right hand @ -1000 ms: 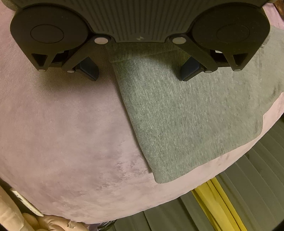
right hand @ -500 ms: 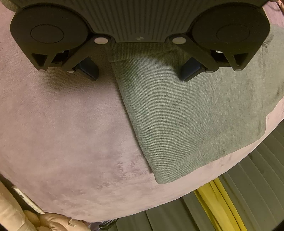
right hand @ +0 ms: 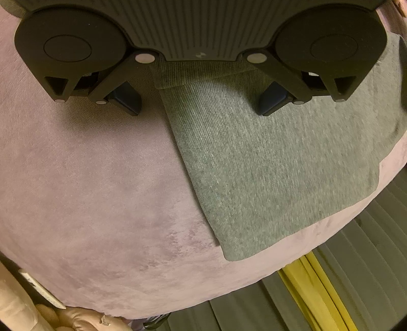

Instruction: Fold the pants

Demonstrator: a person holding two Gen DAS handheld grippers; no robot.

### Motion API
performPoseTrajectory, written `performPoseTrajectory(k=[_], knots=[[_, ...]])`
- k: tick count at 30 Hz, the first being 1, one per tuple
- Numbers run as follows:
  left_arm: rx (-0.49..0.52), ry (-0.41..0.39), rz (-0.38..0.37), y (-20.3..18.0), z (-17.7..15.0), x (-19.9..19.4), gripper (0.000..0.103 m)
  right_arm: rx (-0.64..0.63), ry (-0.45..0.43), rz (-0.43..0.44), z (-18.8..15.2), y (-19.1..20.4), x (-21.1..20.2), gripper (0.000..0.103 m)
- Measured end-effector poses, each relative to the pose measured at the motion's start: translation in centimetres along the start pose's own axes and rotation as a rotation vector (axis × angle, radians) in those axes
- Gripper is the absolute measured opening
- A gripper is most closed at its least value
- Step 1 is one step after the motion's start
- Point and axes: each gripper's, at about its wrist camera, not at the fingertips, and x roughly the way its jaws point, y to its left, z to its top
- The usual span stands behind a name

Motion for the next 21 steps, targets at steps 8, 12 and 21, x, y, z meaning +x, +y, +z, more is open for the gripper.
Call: performPoseTrajectory(k=[8, 12, 21], knots=[[0.121, 0.397, -0.127, -9.7, -10.0, 4.5, 0.033, 0.063, -0.01, 0.047, 0.0, -1.1, -0.6, 0.099], [0.019, 0.432, -0.078, -7.6, -11.2, 3.2, 0.059, 0.074, -0.011, 0.064, 0.1, -1.2, -0.9, 0.099], [-0.423, 0.235, 0.238, 4.5, -5.6, -0.9, 0.08, -0.309, -0.202, 0.114, -1.5, 5.5, -4.1, 0.099]])
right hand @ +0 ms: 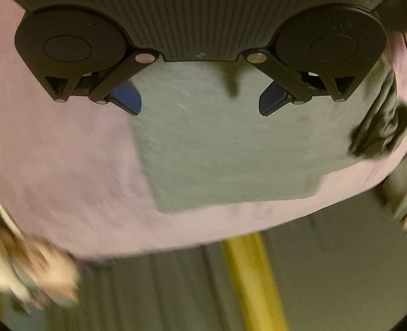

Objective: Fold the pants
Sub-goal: 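Grasp the ribbed leg cuffs with the right tool and lift them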

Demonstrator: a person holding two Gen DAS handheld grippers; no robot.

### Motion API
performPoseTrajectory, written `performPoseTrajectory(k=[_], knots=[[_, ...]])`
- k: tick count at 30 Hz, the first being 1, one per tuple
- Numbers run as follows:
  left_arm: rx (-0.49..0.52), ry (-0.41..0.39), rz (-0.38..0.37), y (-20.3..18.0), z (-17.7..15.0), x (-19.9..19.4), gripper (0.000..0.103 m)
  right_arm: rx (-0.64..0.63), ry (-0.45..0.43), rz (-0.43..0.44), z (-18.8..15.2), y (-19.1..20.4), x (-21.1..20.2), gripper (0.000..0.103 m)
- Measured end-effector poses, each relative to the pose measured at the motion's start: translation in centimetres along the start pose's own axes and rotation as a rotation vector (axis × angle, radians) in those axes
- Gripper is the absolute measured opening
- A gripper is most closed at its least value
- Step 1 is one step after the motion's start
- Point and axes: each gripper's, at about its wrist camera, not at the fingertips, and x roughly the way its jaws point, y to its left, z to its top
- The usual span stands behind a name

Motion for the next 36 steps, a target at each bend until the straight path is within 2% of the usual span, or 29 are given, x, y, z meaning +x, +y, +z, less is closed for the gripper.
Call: performPoseTrajectory(k=[2, 8, 10, 14, 17, 22, 27, 30, 36], knots=[[-0.065, -0.047, 0.036, 2.3, 1.3, -0.9, 0.081, -0.112, -0.032, 0.029, 0.0, 2.8, -0.2, 0.099], [-0.177, -0.137, 0.149, 6.6, 4.1, -2.7, 0.088, -0.423, -0.151, 0.092, -0.6, 11.0, 0.2, 0.099], [-0.169, -0.154, 0.218, 7.4, 4.6, -3.2, 0.089, -0.519, -0.173, 0.11, -0.9, 13.3, 0.8, 0.099], [-0.138, -0.208, 0.412, 8.6, 5.2, -4.2, 0.089, -0.673, -0.196, 0.143, -2.4, 17.8, 1.9, 0.099], [-0.153, -0.254, 0.51, 9.7, 5.6, -5.2, 0.09, -0.736, -0.217, 0.157, -2.9, 20.3, 2.5, 0.099], [-0.205, -0.299, 0.624, 11.7, 6.2, -6.2, 0.09, -0.792, -0.24, 0.202, -2.7, 23.4, 3.9, 0.099], [-0.208, -0.29, 0.674, 12.5, 6.6, -6.3, 0.091, -0.818, -0.269, 0.207, -3.0, 24.9, 4.5, 0.099], [-0.155, -0.274, 0.727, 12.4, 6.4, -5.3, 0.091, -0.824, -0.276, 0.229, -2.8, 25.9, 4.9, 0.099], [-0.148, -0.24, 0.738, 12.6, 6.2, -5.1, 0.091, -0.889, -0.303, 0.218, -3.2, 27.4, 5.8, 0.099]])
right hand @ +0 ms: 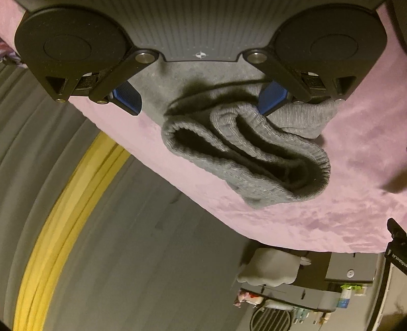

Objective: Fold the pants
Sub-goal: 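Grasp the ribbed leg cuffs with the right tool and lift them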

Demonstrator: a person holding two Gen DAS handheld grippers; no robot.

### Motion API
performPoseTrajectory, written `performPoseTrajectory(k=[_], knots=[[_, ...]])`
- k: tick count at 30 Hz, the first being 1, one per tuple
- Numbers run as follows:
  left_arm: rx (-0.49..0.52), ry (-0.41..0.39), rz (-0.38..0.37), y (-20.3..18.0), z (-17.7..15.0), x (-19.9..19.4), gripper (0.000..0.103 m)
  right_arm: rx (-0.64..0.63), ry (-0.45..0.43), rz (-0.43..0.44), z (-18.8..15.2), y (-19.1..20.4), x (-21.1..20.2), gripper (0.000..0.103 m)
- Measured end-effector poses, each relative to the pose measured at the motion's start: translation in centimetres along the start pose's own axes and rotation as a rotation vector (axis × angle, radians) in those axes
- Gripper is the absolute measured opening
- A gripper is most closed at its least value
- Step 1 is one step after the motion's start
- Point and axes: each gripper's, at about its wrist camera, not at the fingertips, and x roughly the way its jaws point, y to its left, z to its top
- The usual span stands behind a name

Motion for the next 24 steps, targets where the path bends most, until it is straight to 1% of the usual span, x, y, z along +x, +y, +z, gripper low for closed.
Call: performPoseTrajectory(k=[2, 3, 4, 6, 7, 8, 10, 11, 13, 15, 16, 19, 21, 23, 24], knots=[[-0.004, 0.008, 0.002, 0.1, 0.0, 0.1, 0.091, -0.025, 0.001, 0.007, 0.3, 0.3, 0.4, 0.095], [-0.005, 0.012, 0.004, 0.2, 0.0, 0.2, 0.091, -0.031, 0.004, 0.021, 0.6, 0.4, 0.5, 0.09], [-0.008, 0.016, 0.004, 0.2, 0.0, 0.2, 0.092, -0.043, 0.007, 0.043, 0.8, 0.5, 0.7, 0.089], [-0.015, 0.024, 0.003, 0.3, 0.0, 0.3, 0.092, -0.065, 0.001, 0.047, 1.1, 0.8, 0.8, 0.088], [-0.017, 0.029, 0.004, 0.3, 0.0, 0.4, 0.092, -0.062, 0.0, 0.055, 1.3, 0.7, 0.9, 0.085], [-0.021, 0.035, 0.004, 0.4, 0.0, 0.5, 0.092, -0.045, 0.001, 0.064, 1.4, 0.4, 0.9, 0.083], [-0.029, 0.045, 0.008, 0.6, -0.1, 0.7, 0.092, 0.028, -0.001, 0.086, 1.7, -0.7, 0.7, 0.072], [-0.029, 0.049, 0.009, 0.6, -0.1, 0.8, 0.092, 0.065, -0.001, 0.092, 1.8, -1.2, 0.7, 0.069], [-0.03, 0.055, 0.009, 0.6, -0.2, 0.8, 0.093, 0.122, -0.003, 0.1, 2.0, -2.1, 0.5, 0.061], [-0.03, 0.056, 0.007, 0.6, -0.2, 0.8, 0.093, 0.139, -0.019, 0.096, 2.2, -2.2, 0.4, 0.061], [-0.031, 0.057, 0.006, 0.6, -0.2, 0.8, 0.094, 0.124, -0.019, 0.092, 2.3, -2.0, 0.5, 0.064], [-0.032, 0.061, 0.004, 0.6, -0.2, 0.8, 0.094, 0.026, -0.015, 0.048, 2.6, -0.6, 1.2, 0.075], [-0.029, 0.064, 0.004, 0.5, -0.3, 0.8, 0.095, -0.022, -0.022, 0.035, 2.7, 0.1, 1.7, 0.078], [-0.024, 0.067, 0.005, 0.4, -0.4, 0.8, 0.095, -0.052, -0.01, 0.026, 2.8, 0.5, 2.6, 0.079], [-0.022, 0.07, 0.004, 0.4, -0.4, 0.8, 0.095, -0.07, 0.003, 0.016, 2.7, 0.6, 3.1, 0.074]])
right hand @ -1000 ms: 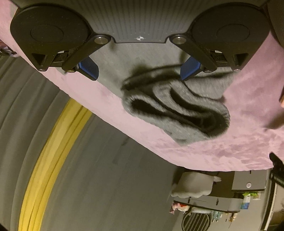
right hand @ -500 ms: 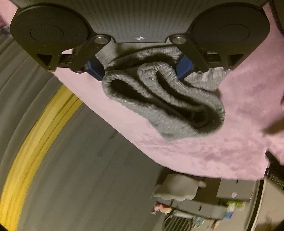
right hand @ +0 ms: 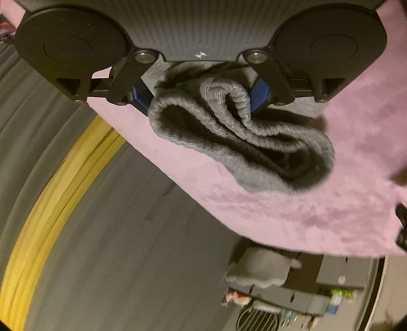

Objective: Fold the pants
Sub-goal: 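Grasp the ribbed leg cuffs with the right tool and lift them, then fold the held cuffs over toward the waistband with the right tool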

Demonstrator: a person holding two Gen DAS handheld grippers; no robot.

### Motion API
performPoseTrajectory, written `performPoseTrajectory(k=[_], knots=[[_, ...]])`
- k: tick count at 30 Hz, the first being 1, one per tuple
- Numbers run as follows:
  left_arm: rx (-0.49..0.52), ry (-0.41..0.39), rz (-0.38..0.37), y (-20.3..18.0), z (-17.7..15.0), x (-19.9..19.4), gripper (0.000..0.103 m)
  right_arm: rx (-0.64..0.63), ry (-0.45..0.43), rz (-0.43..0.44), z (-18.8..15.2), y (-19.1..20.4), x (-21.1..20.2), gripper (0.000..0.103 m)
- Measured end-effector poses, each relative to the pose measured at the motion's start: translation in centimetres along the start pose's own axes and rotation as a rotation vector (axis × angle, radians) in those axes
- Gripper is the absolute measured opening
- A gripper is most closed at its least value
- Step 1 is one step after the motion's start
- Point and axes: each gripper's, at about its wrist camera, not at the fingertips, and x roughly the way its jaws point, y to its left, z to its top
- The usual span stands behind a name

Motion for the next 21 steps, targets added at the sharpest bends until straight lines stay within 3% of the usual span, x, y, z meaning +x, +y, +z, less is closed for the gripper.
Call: performPoseTrajectory(k=[4, 7, 13, 17, 21], knots=[[-0.001, 0.013, -0.01, -0.1, 0.0, 0.0, 0.095, 0.103, 0.019, 0.052, 0.4, -1.3, 0.1, 0.056], [0.003, 0.016, -0.033, -0.4, -0.1, -0.3, 0.095, 0.248, 0.009, 0.07, 1.0, -3.2, -1.4, 0.053], [0.02, 0.01, -0.066, -1.0, -0.2, -1.4, 0.095, 0.674, -0.033, 0.08, 0.6, -9.6, -6.9, 0.05], [0.033, 0.009, -0.103, -1.6, -0.1, -2.5, 0.095, 0.957, -0.05, 0.054, -2.4, -14.3, -11.8, 0.049], [0.081, -0.003, -0.152, -3.1, -0.5, -4.2, 0.095, 1.137, -0.037, -0.033, -7.4, -18.0, -16.3, 0.049]])
